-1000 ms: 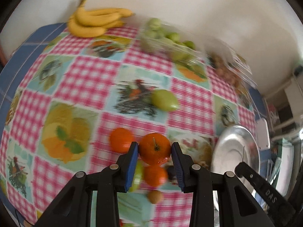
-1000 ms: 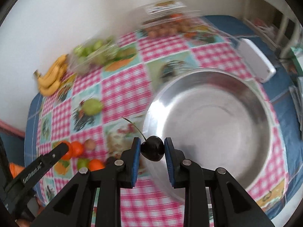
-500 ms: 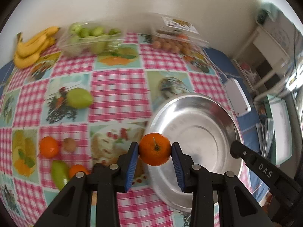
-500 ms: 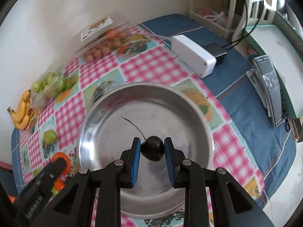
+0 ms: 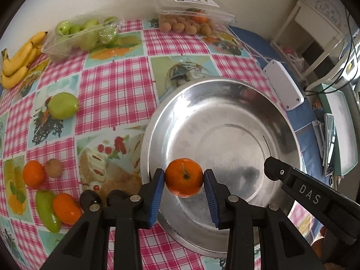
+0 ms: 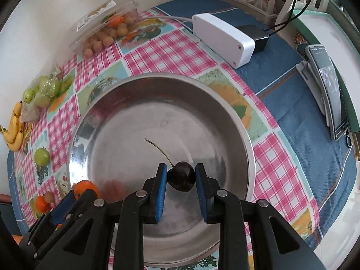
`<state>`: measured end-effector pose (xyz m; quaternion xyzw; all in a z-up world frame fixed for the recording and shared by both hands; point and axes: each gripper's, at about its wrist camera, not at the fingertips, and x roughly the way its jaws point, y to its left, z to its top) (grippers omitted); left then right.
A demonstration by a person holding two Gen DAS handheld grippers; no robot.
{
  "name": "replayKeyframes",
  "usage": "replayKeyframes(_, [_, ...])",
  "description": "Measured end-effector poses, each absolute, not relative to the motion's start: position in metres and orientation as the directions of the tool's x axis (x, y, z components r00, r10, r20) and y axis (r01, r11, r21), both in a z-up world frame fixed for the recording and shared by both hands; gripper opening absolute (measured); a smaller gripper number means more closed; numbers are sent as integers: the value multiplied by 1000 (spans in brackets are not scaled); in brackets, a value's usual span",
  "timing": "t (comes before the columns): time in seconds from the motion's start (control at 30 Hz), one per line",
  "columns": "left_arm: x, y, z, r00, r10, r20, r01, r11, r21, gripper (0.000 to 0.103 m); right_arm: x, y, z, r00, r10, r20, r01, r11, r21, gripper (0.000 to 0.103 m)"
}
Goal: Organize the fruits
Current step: 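Open the right tool to drop the plum in the bowl while the left tool lowers the tangerine in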
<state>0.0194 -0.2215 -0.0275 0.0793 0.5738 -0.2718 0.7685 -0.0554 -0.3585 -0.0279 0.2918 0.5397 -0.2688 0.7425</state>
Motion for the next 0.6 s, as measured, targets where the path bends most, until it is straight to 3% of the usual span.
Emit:
replayKeyframes(0.4, [18,-228,-34,170,-314,-934,527,830,-183,42,-55,-359,-41,250,-47,-967,720,677,153,28])
replayKeyframes(0.47, [19,-228,-32,171,-321,-932,528,828,-188,51,-54,-360,-42,248,-44,-968,723,673,154,35])
replayKeyframes(0.53, [18,-228,-28,175,-327,-929,530,826,-191,54,-56,-361,-39,254,-47,-966,725,670,158,43])
replayKeyframes(0.6, [19,-228,-24,178,-332,-926,532,825,-194,55,-57,-362,-35,263,-53,-963,726,668,161,43])
